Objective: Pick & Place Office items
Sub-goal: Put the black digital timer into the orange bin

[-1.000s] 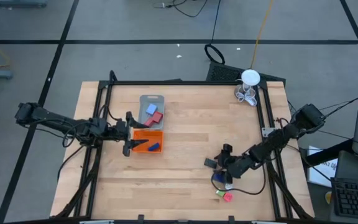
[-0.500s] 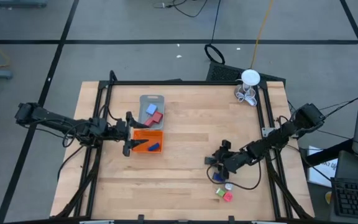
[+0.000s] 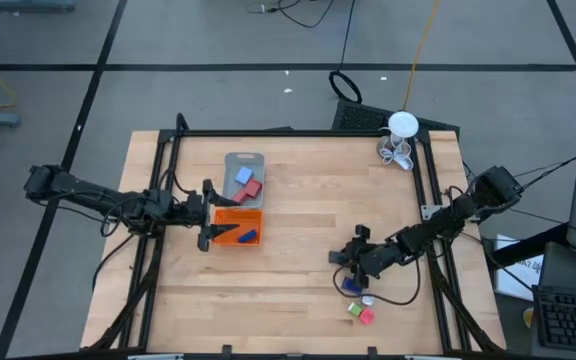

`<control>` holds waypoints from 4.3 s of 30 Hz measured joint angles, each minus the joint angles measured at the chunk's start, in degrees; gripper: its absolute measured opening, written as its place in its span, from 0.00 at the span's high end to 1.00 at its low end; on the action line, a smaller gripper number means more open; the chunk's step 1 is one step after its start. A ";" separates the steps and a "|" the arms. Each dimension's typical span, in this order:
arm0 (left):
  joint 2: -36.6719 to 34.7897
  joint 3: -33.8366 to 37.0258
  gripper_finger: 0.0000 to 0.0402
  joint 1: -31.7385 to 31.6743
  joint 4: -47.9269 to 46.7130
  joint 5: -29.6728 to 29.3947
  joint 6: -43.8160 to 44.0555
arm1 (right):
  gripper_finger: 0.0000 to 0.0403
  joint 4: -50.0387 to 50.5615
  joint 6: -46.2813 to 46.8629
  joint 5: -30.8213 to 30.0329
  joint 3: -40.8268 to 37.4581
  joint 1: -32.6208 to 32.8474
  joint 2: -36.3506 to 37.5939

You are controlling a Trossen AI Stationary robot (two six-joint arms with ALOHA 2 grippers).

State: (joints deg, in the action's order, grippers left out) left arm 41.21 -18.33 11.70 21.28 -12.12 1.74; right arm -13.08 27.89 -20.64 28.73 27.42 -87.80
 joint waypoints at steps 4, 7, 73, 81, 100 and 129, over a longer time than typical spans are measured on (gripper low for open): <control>0.00 -0.02 0.32 0.00 0.00 0.00 0.00 | 0.60 -0.02 -0.37 0.00 -0.02 0.01 0.01; 0.00 -0.02 0.32 0.00 0.00 0.00 0.00 | 0.59 -0.02 -0.73 0.00 -0.02 0.02 -0.01; 0.02 -0.06 0.32 0.02 0.00 0.02 0.02 | 0.61 1.71 -22.10 13.44 -0.07 -16.95 23.51; 0.02 -0.06 0.32 0.02 -0.02 0.02 0.00 | 0.60 1.61 -24.94 15.13 -0.10 -20.77 26.15; 9.50 -0.12 0.32 0.00 17.25 0.17 -3.14 | 0.62 -28.53 -27.88 29.38 -7.44 -23.76 25.28; 37.57 -8.81 0.32 -2.30 35.75 -8.78 38.53 | 0.61 -33.54 -26.60 25.69 -12.44 -23.99 25.34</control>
State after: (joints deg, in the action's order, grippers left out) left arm 78.78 -27.13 9.40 57.03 -20.90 40.26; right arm -46.62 1.30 5.04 16.29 3.43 -62.46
